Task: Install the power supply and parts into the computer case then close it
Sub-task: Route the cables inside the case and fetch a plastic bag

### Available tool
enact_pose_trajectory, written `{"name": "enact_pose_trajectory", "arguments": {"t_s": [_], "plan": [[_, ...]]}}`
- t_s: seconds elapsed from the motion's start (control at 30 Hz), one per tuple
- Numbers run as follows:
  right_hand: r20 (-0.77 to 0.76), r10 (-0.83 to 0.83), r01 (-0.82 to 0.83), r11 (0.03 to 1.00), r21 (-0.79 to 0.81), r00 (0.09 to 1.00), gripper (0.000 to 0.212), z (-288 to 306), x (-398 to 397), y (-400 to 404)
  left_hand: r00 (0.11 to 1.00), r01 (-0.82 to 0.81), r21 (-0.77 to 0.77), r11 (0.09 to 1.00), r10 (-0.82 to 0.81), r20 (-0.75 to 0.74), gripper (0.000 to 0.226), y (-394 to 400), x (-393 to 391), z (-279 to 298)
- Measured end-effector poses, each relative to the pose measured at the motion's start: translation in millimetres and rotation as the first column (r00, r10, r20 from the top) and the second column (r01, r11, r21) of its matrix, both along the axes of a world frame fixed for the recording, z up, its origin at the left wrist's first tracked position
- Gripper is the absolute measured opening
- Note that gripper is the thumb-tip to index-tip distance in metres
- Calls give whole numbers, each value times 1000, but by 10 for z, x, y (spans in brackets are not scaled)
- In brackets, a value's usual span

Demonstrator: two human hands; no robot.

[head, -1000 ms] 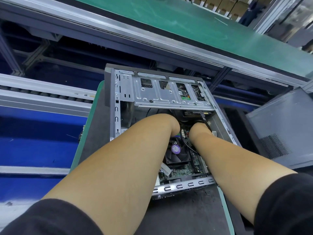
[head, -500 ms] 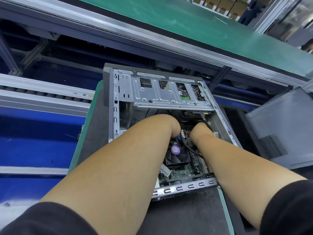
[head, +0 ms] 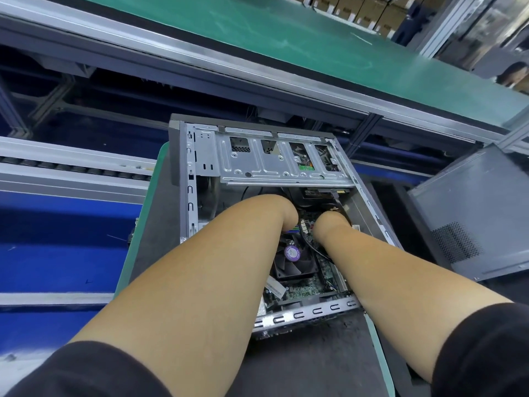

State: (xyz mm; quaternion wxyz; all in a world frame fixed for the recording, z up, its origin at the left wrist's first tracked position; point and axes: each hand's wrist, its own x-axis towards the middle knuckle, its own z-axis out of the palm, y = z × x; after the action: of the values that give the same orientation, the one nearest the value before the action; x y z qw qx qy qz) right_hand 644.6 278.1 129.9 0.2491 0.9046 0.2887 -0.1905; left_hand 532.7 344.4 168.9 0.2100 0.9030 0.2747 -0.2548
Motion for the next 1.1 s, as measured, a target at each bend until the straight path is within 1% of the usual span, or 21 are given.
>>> {"name": "enact_pose_trajectory", "arguments": {"t_s": [0.03, 0.13, 0.17, 0.3, 0.33, 0.37, 0.4, 0.43, 0.47, 0.5, 0.57, 0.6, 0.67, 0.77, 0.83, 0.87, 0.93, 1.0, 1.07, 1.1], "plan": [[-54, -23, 26, 998, 50, 998, 37, 7, -43, 0, 1000, 8, 1, 1000, -8, 7, 27, 6, 16, -17], [-154, 79, -81, 997, -9, 985, 36, 121, -160, -23, 999, 50, -2, 999, -50, 18, 16, -12, -8, 28], [-175, 90, -90, 996, 6, 980, 36, 159, -200, -21, 998, 59, 4, 998, -59, 27, 16, -12, -24, 42], [-261, 37, 27, 971, 236, 965, 34, 496, -326, -185, 993, 118, 68, 991, -119, 13, 19, -44, -62, 66], [-290, 52, 39, 953, 301, 956, 34, 591, -327, -232, 991, 132, 86, 988, -133, 8, 21, -54, -61, 72], [-349, 23, 120, 917, 380, 937, 34, 689, -312, -272, 992, 123, 90, 988, -125, 20, 23, -67, -65, 79], [-446, -18, 244, 857, 455, 895, 34, 760, -253, -312, 995, 92, 98, 991, -95, 32, 20, -76, -72, 90], [-533, -24, 337, 799, 498, 846, 34, 852, -201, -356, 997, 59, 111, 992, -64, 46, 17, -88, -83, 97], [-570, 22, 348, 772, 531, 821, 32, 946, -146, -407, 997, 40, 141, 989, -48, 54, 16, -100, -95, 107], [-581, 38, 382, 717, 583, 813, 27, 1028, -68, -485, 996, 6, 162, 987, -21, 91, 16, -111, -114, 108], [-519, 94, 366, 602, 709, 850, 22, 1151, 78, -682, 982, -83, 186, 979, 48, 182, 18, -164, -132, 102], [-478, 113, 351, 536, 767, 871, 23, 1169, 132, -740, 965, -139, 177, 974, 93, 245, 20, -172, -160, 86], [-477, 106, 397, 414, 819, 873, 28, 1177, 297, -854, 909, -237, 164, 958, 159, 384, 19, -251, -158, 89], [-552, 37, 515, 314, 798, 833, 46, 1128, 543, -980, 802, -352, 183, 918, 195, 564, 13, -402, -84, 175], [-597, -25, 580, 270, 769, 802, 55, 1094, 714, -1048, 750, -397, 168, 902, 214, 625, 14, -475, -31, 253], [-606, -38, 593, 261, 761, 795, 55, 1078, 801, -1084, 732, -410, 150, 900, 226, 643, 14, -513, -5, 293], [-625, -18, 607, 263, 750, 780, 45, 1028, 992, -1184, 690, -429, 104, 897, 251, 678, 15, -606, 53, 375], [-627, 39, 593, 285, 753, 778, 28, 986, 1170, -1332, 631, -466, 32, 884, 307, 712, 15, -721, 124, 429], [-620, 113, 580, 256, 773, 777, 13, 951, 1338, -1496, 563, -501, -55, 864, 374, 737, 15, -858, 215, 453], [-622, 123, 584, 244, 775, 773, 10, 938, 1426, -1566, 538, -510, -89, 856, 397, 743, 16, -928, 268, 452]]}}
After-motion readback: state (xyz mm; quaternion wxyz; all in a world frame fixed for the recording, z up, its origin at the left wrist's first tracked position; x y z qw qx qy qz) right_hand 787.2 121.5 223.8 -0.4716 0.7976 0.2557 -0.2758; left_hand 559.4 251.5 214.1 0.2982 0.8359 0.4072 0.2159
